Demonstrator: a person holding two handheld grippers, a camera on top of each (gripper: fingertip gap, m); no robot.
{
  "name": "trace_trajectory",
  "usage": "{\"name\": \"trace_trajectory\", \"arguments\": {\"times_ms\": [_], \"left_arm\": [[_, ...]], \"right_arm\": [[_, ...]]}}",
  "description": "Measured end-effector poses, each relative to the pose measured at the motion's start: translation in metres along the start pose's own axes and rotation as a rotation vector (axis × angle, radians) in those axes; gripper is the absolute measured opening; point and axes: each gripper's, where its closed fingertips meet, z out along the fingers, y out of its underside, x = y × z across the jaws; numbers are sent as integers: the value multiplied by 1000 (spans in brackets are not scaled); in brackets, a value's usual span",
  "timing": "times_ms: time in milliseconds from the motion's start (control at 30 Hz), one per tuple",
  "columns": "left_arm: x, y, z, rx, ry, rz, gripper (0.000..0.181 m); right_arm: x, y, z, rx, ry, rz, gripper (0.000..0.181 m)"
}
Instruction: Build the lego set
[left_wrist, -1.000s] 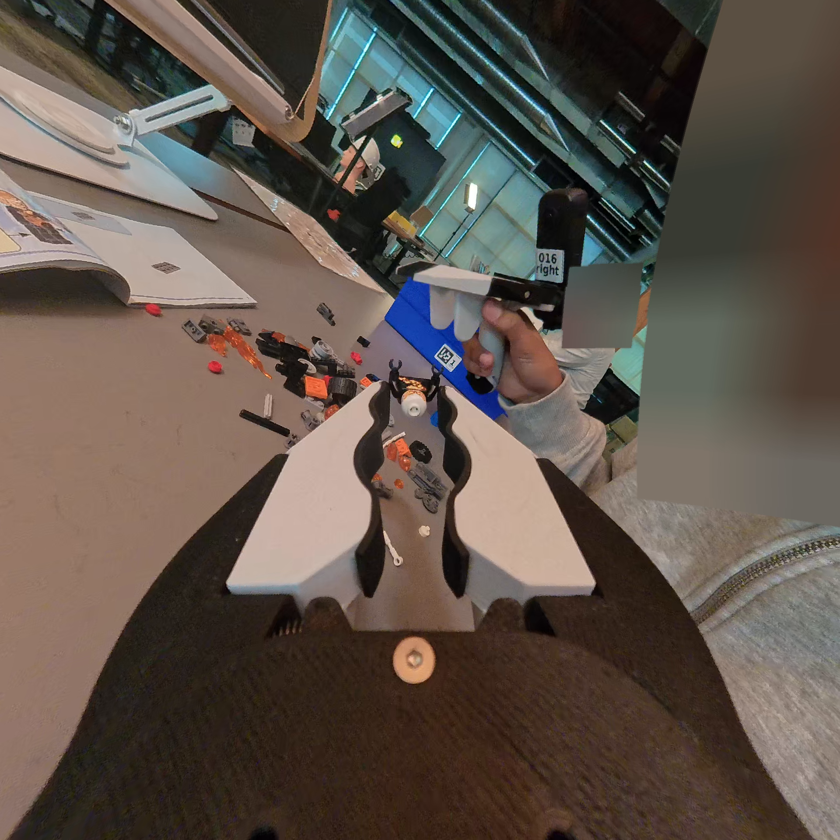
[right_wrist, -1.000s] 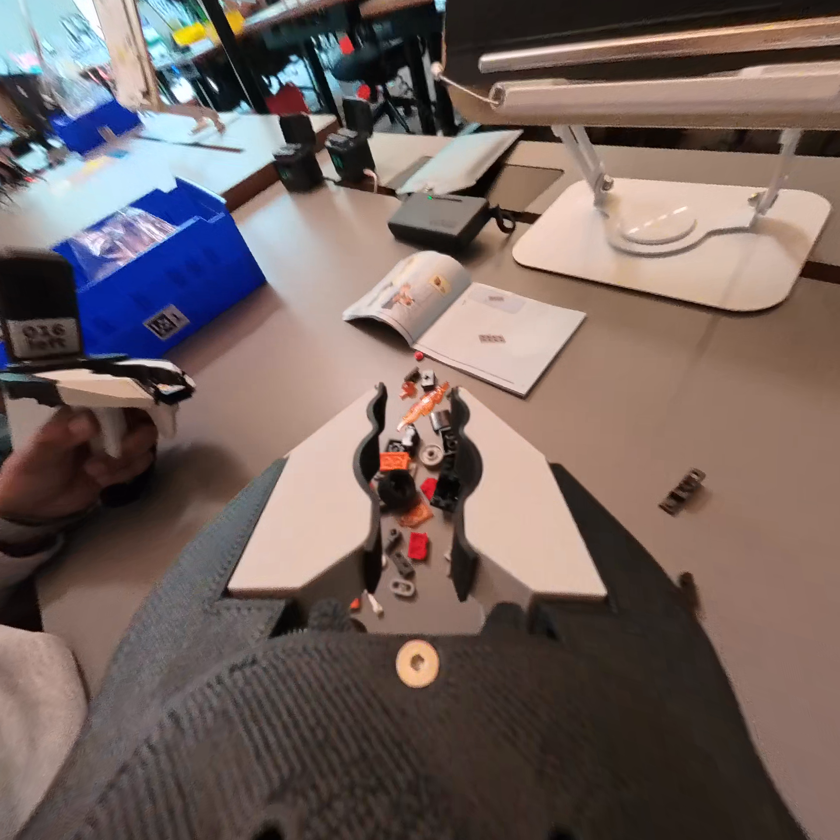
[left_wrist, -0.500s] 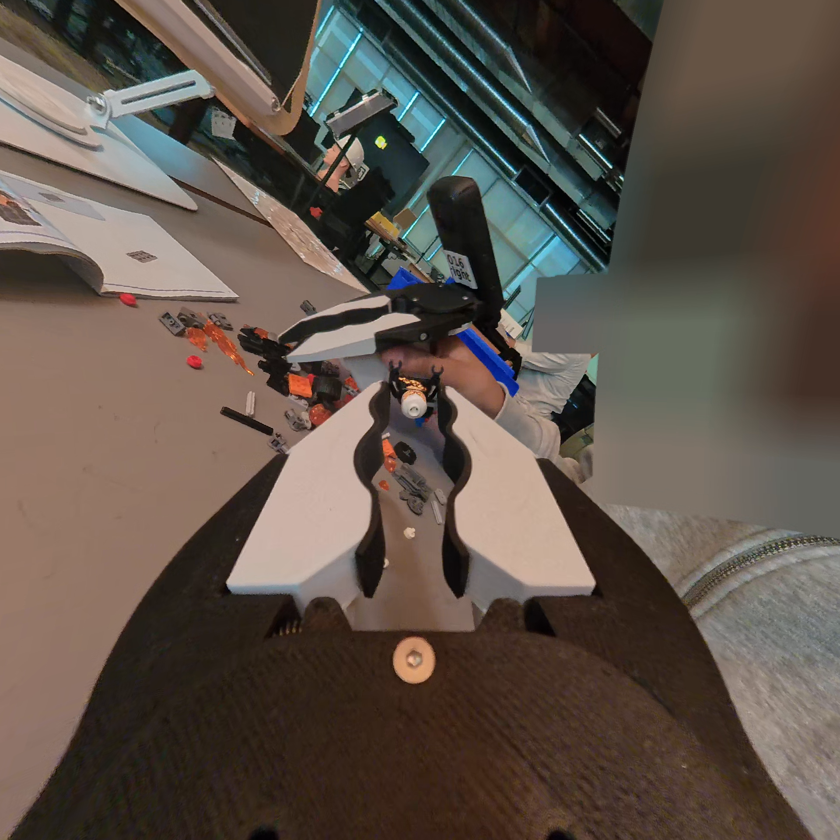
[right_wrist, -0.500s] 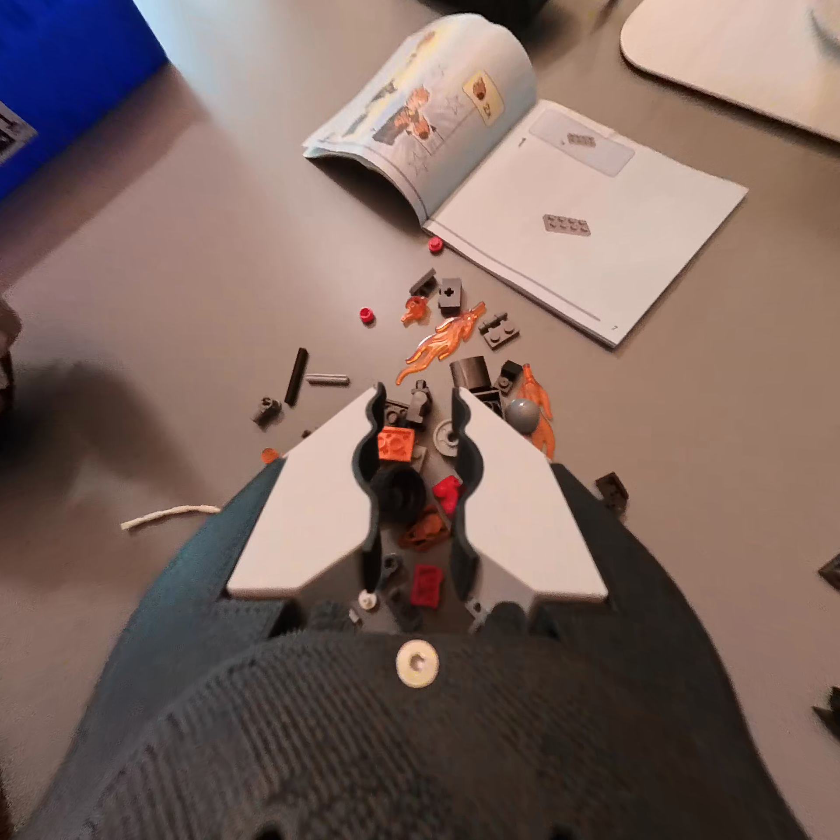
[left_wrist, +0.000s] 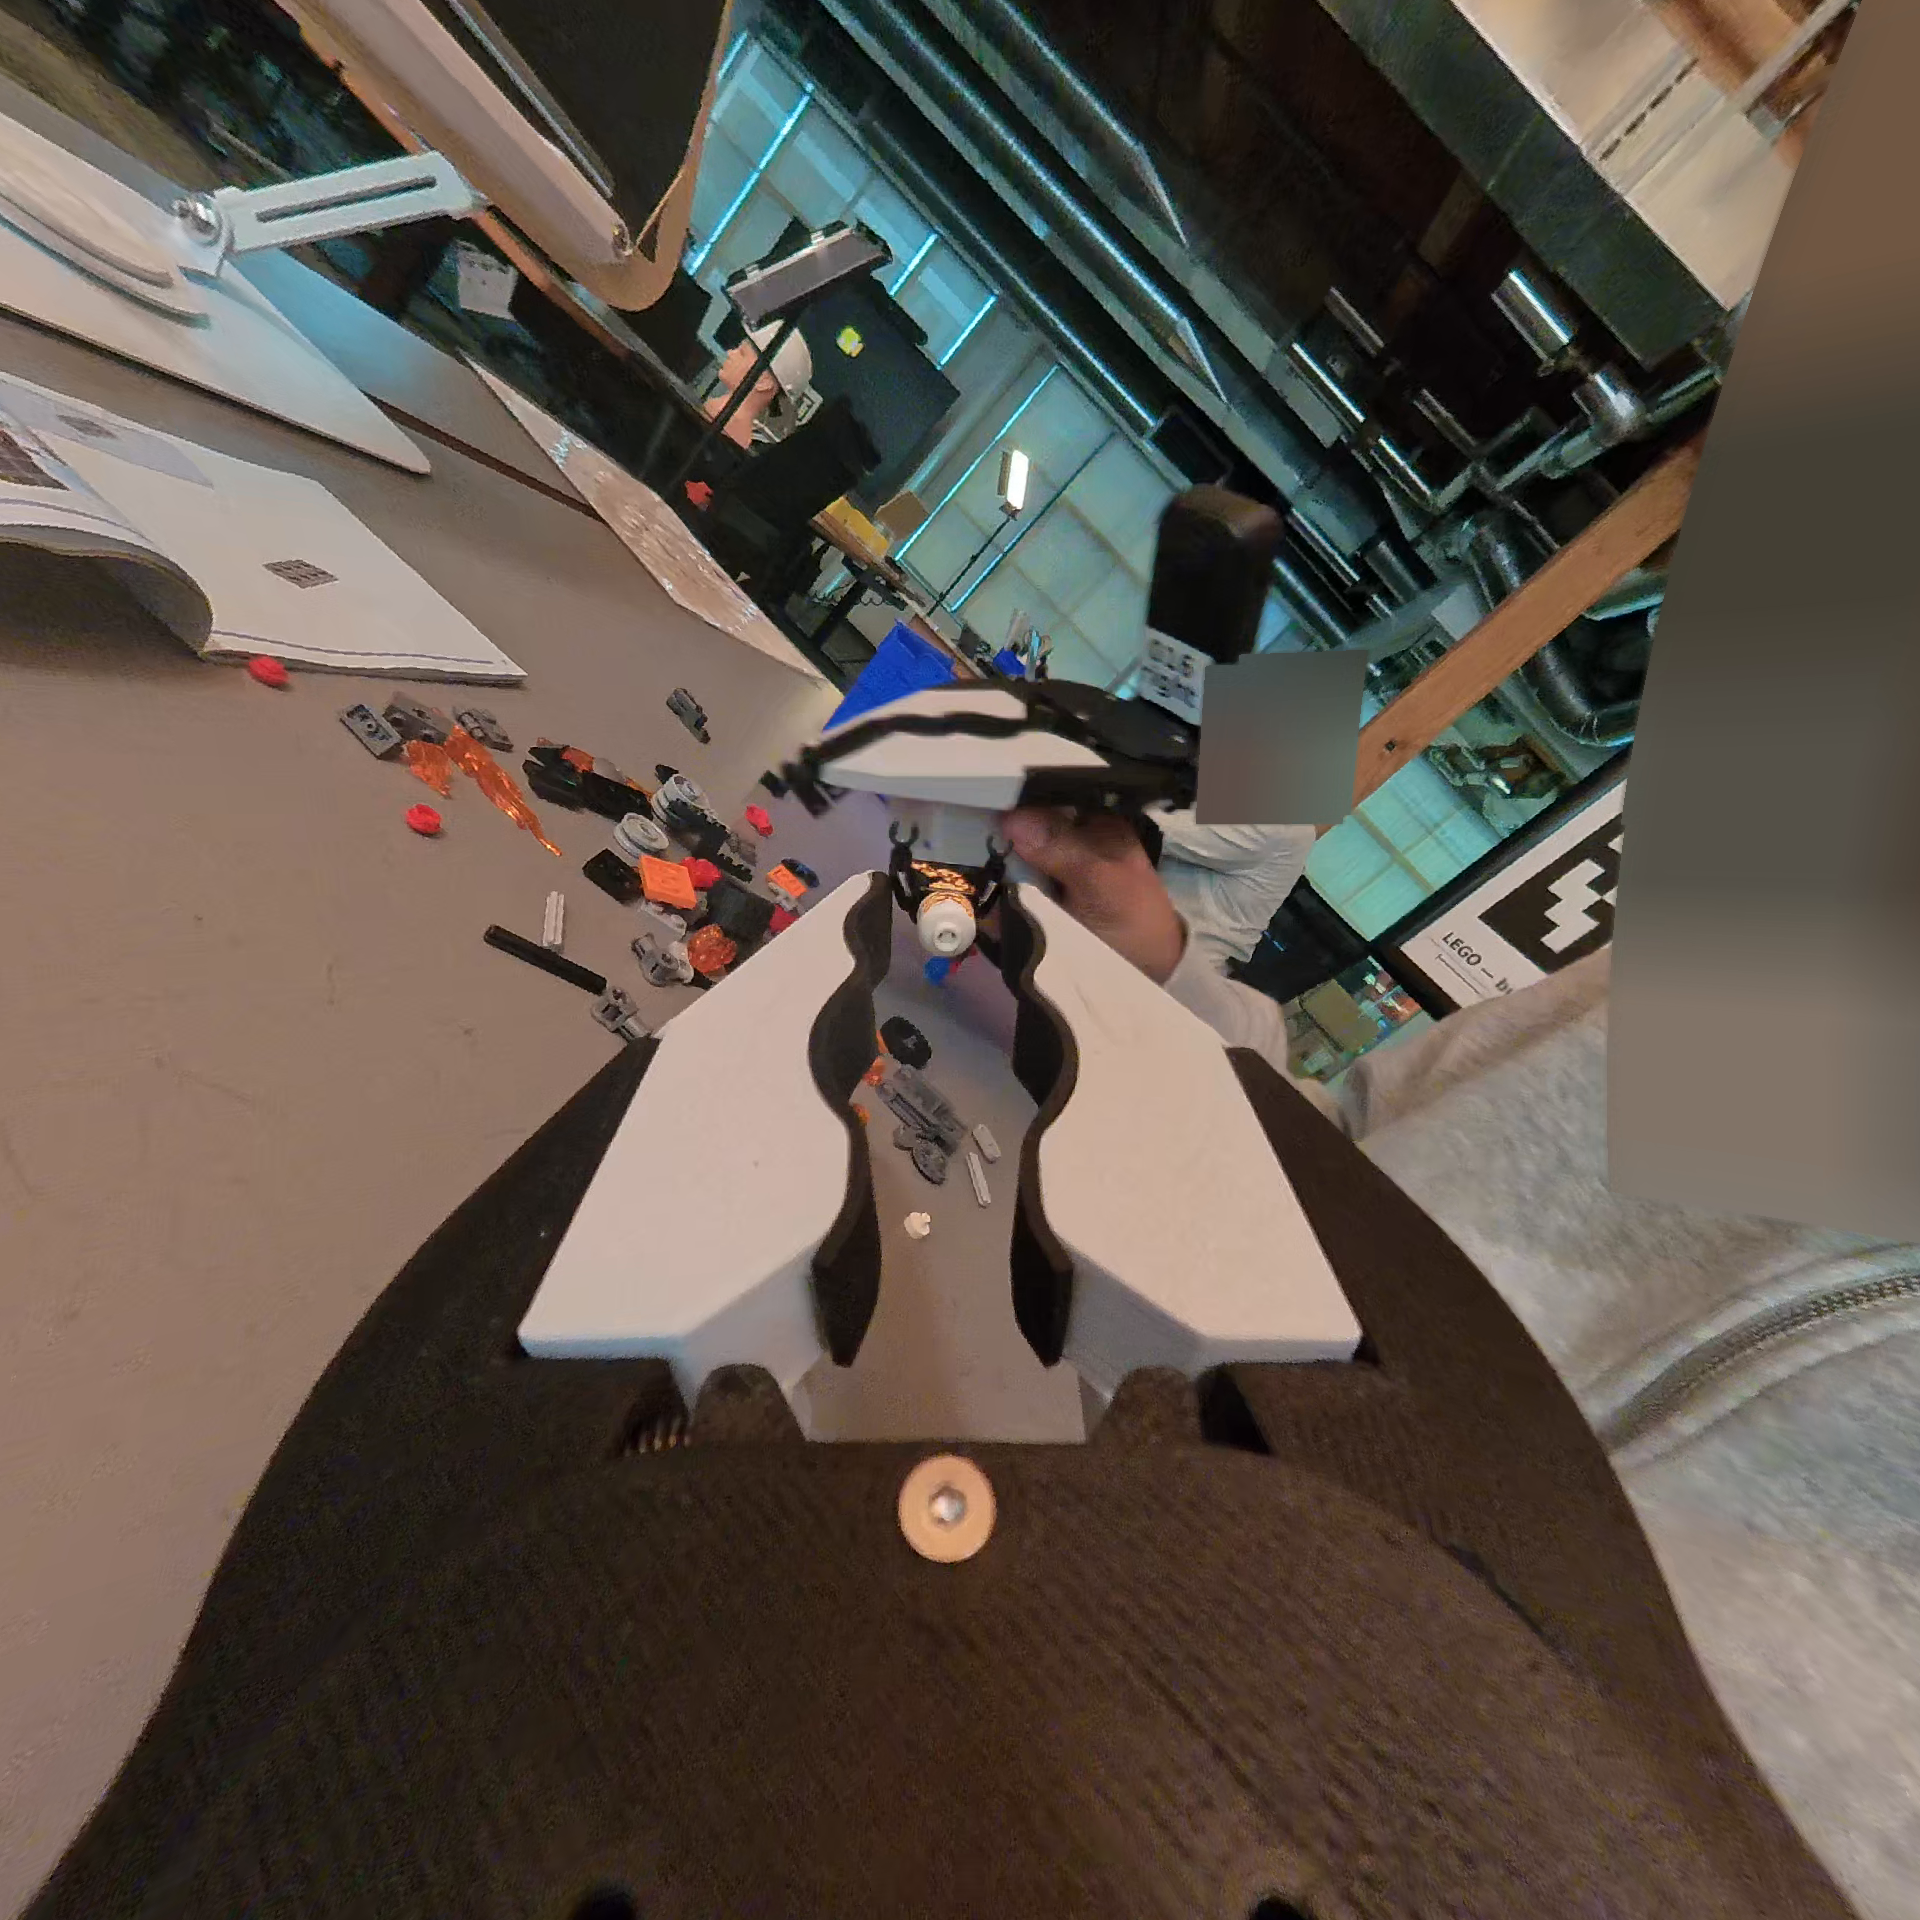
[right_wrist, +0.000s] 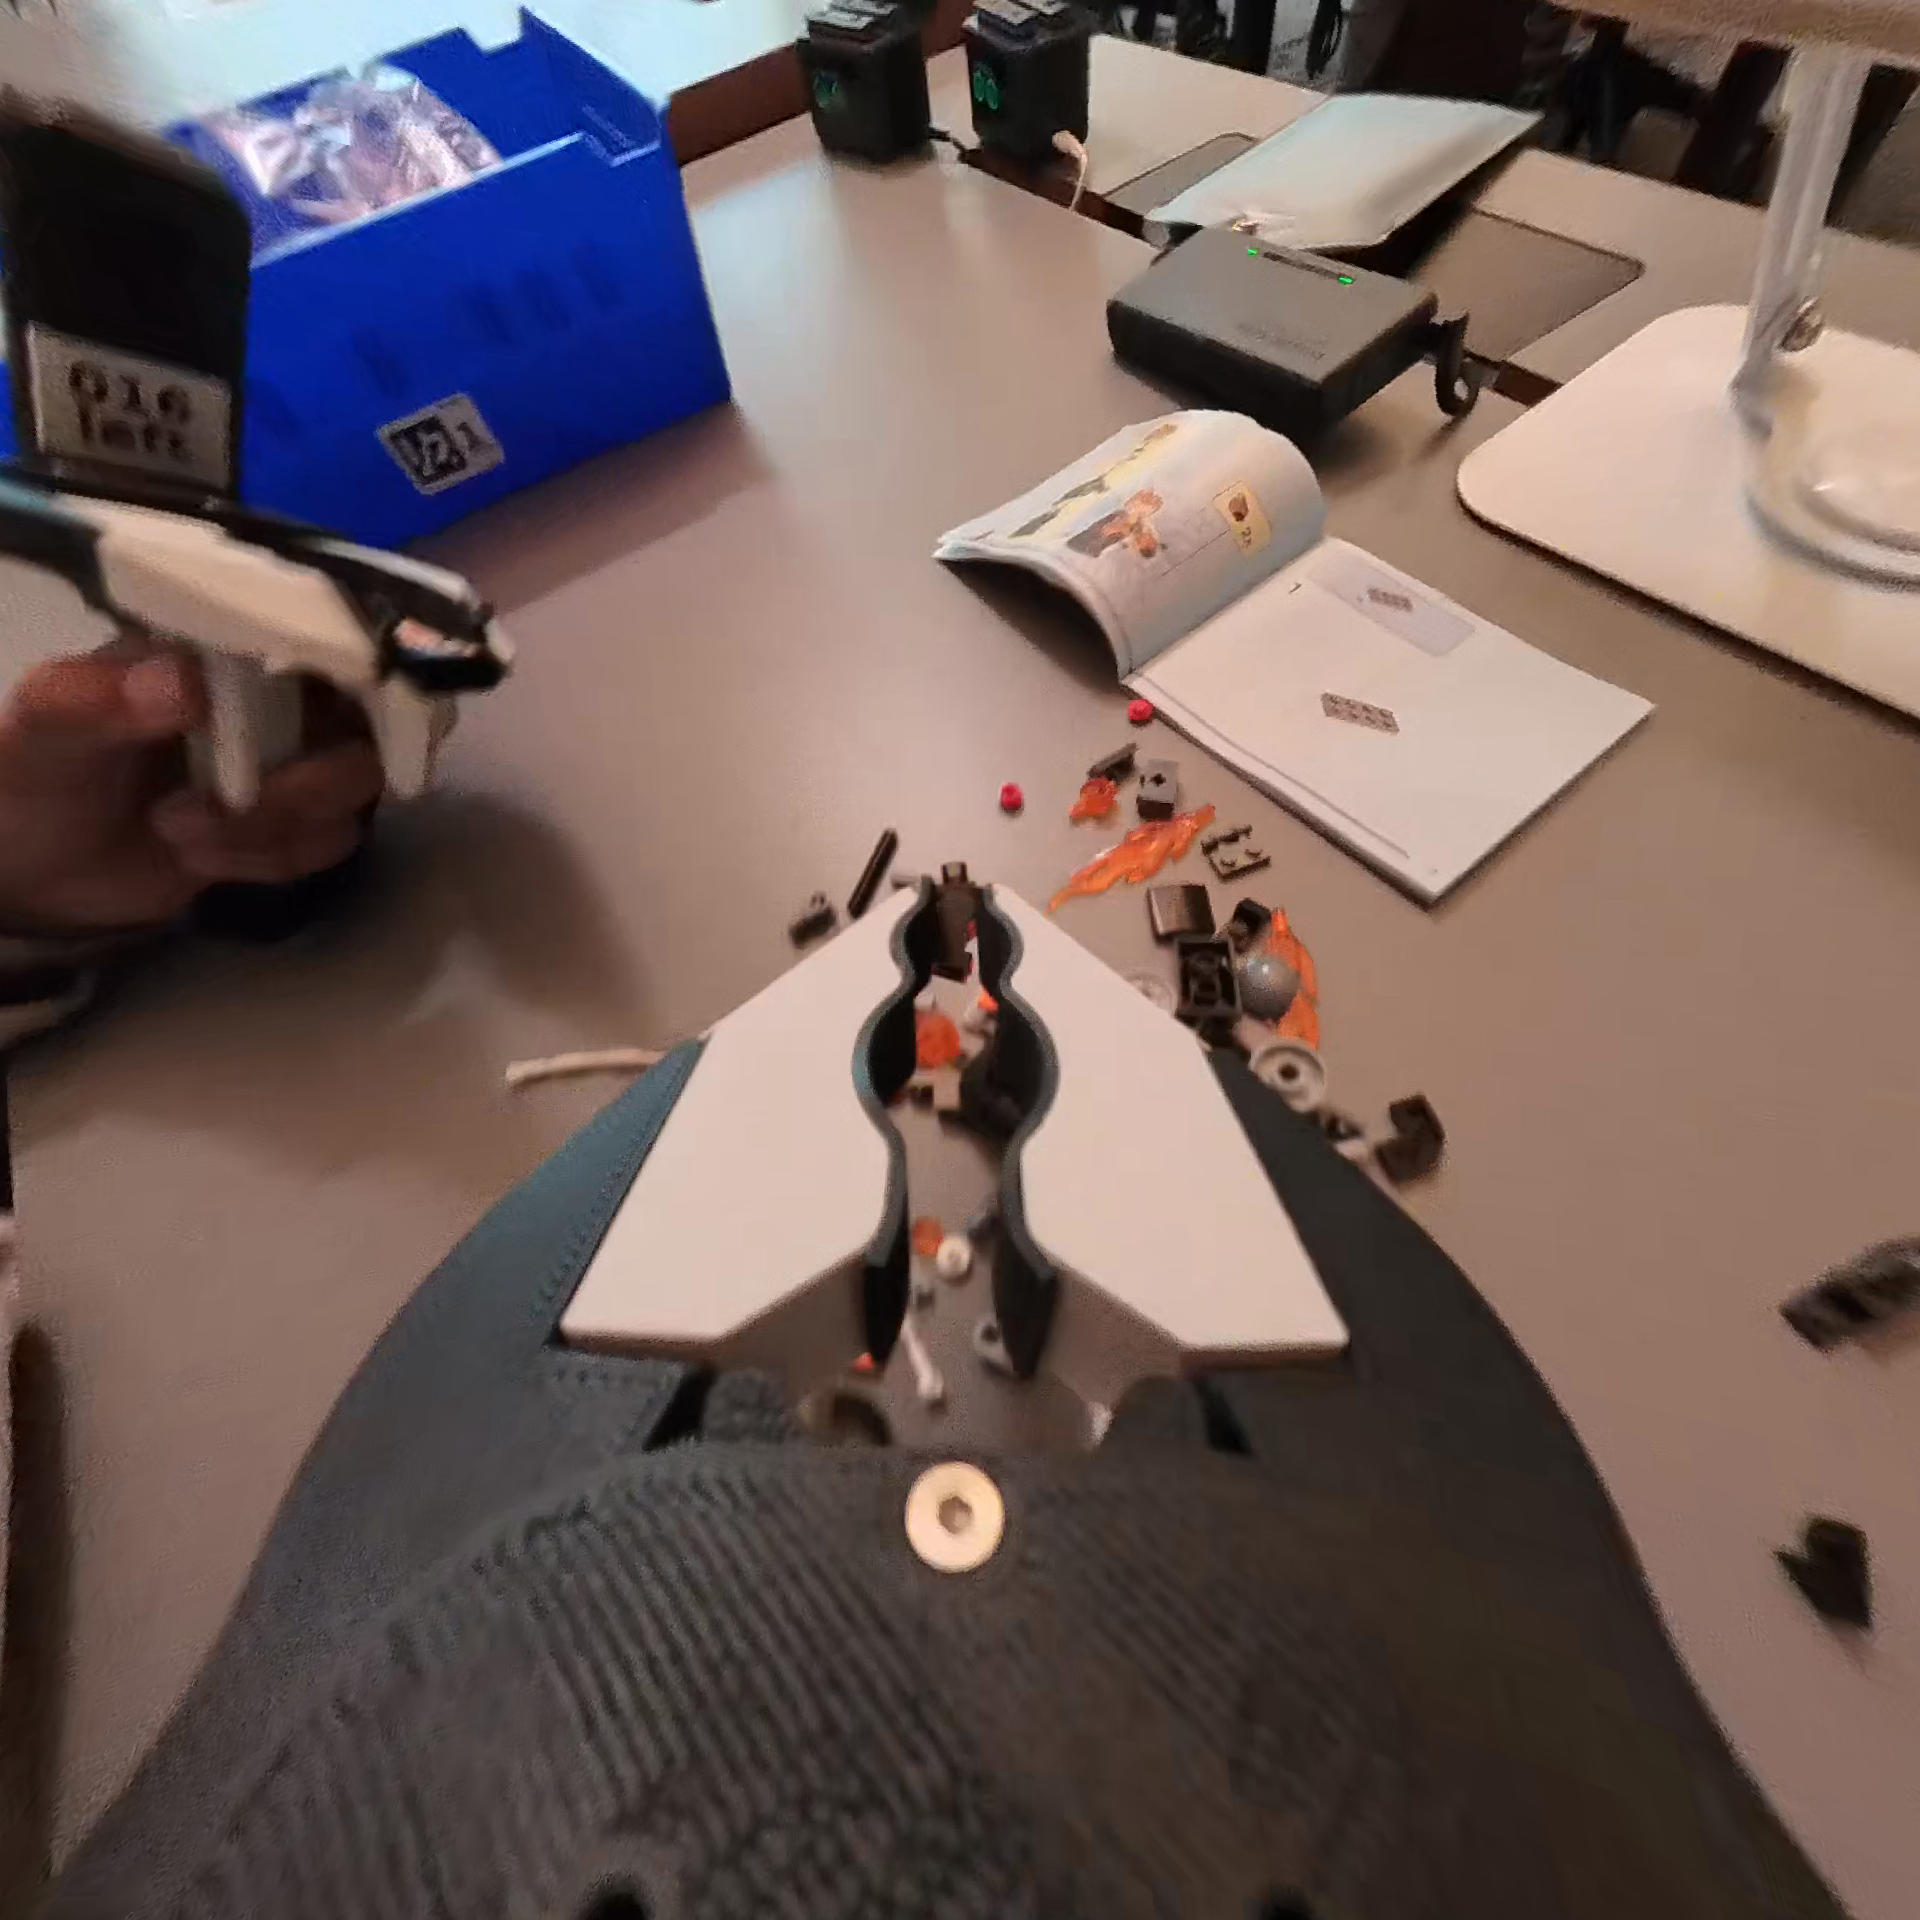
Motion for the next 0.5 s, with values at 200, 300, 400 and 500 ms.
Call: {"name": "trace_trajectory", "arguments": {"times_ms": [200, 300, 400, 500], "left_arm": [[0, 6, 2, -35, -28, 54, 18], [1, 9, 4, -51, -41, 75, 18], [0, 12, 7, -68, -46, 91, 18], [-1, 14, 9, -87, -59, 111, 18]], "right_arm": [[-27, 60, -65, -131, 141, -215, 5], [-40, 102, -94, -242, 203, -346, 6], [-52, 129, -107, -315, 268, -530, 6], [-59, 144, -109, -361, 314, -685, 8]]}}
